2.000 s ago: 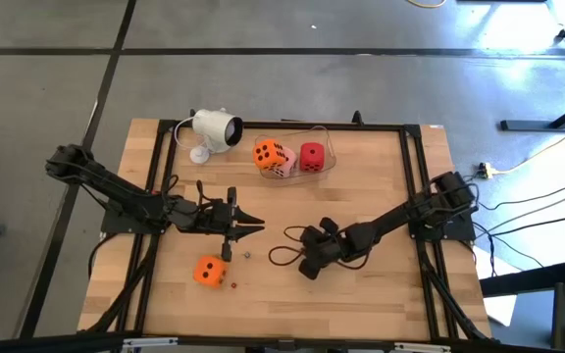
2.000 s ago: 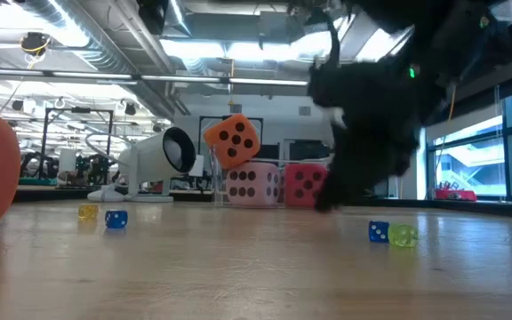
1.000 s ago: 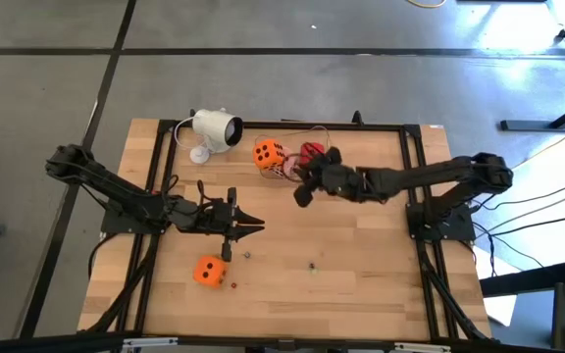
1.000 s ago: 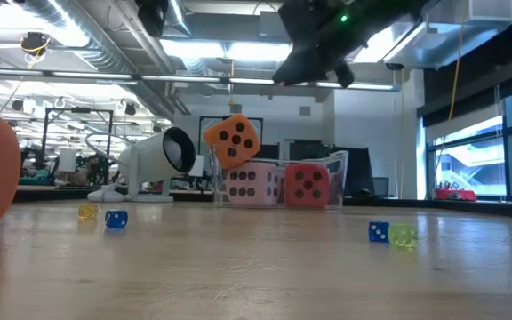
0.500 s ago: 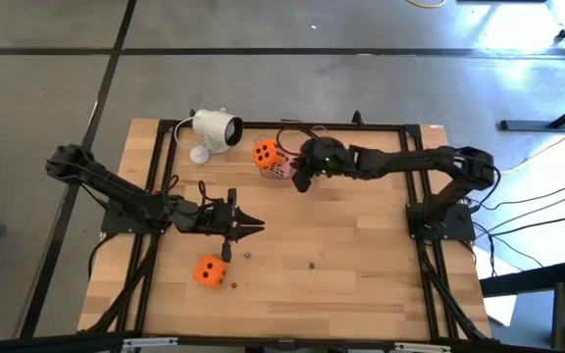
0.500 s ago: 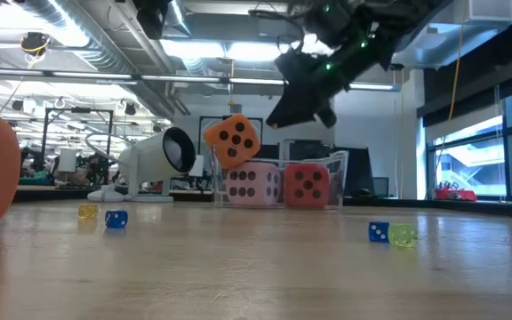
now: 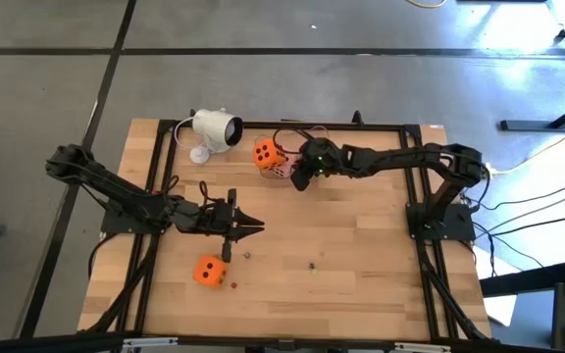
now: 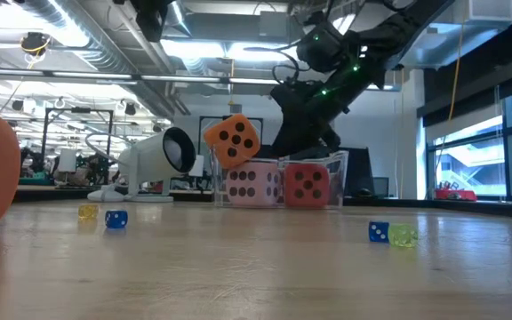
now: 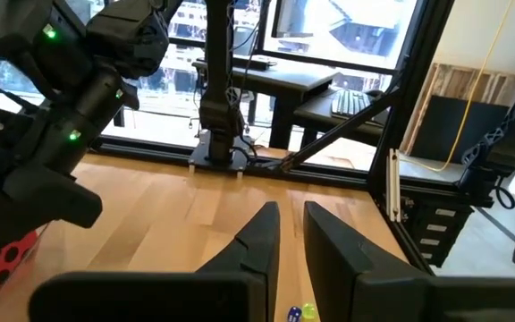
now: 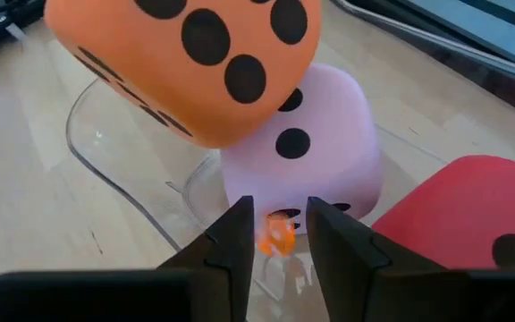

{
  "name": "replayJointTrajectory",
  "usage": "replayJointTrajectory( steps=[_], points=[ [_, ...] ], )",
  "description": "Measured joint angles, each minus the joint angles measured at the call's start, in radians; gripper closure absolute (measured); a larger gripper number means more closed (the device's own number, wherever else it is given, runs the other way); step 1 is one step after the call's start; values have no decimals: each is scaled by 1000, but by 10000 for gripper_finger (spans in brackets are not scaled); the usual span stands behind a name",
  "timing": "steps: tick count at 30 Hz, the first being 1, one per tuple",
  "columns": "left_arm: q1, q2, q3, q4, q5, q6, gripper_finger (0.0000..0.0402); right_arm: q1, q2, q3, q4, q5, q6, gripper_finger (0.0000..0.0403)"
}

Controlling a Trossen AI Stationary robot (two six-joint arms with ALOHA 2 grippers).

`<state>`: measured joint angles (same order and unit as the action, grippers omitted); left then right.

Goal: Pick & Place Dice
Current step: Put the small orange die into the transparent bin, then put the small green die into the transparent bin

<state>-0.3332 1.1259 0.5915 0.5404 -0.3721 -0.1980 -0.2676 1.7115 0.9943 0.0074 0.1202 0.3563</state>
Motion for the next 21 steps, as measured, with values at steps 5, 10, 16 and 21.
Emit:
replayJointTrajectory(
  steps=[5, 10, 16, 21],
  points=[
    [0, 0, 0, 0, 0, 0, 357, 0, 0, 0, 0, 16, -1, 280],
    [0, 0, 0, 0, 0, 0, 355, 0, 0, 0, 0, 32, 2, 269],
    [0, 0, 0, -32, 0, 1, 358, 20, -8, 0, 23, -99, 21, 266],
    [0, 0, 0, -45, -1, 1, 358, 75, -52, 0, 115, -109, -49, 266]
  ],
)
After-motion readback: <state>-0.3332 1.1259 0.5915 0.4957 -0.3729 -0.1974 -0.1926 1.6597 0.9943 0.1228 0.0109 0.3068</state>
